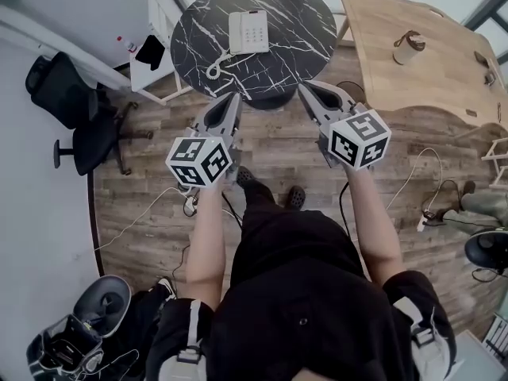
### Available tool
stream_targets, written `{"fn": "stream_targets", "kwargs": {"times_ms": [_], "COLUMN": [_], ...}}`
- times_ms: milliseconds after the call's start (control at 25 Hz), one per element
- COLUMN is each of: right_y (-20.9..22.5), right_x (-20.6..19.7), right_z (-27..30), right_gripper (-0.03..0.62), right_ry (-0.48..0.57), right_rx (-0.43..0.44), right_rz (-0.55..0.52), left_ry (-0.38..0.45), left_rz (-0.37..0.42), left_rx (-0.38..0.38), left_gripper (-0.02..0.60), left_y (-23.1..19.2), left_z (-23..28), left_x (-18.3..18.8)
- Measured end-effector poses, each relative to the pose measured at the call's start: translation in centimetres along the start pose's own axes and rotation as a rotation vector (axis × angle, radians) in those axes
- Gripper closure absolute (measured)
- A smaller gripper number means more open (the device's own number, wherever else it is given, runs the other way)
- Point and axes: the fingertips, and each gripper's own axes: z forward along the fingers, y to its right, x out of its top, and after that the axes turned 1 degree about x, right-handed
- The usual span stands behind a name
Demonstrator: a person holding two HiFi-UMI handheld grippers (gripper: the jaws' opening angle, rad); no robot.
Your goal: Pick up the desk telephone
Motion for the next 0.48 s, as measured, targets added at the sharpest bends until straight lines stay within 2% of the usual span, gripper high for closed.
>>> {"fn": "stream_targets", "kwargs": {"times_ms": [480], "right_y": [0.7], "right_x": [-0.7], "right_z": [1.5], "right_gripper": [0.565], "right_ry": [-0.015], "right_rx": [-0.027], "right_rz": [0.005], "left_ry": [-0.013], "left_rz": [0.011], "left_rx": [-0.014], "left_gripper": [0.566], "left_y": [-1.4], "left_z": [0.8], "left_x": [-0.2]}}
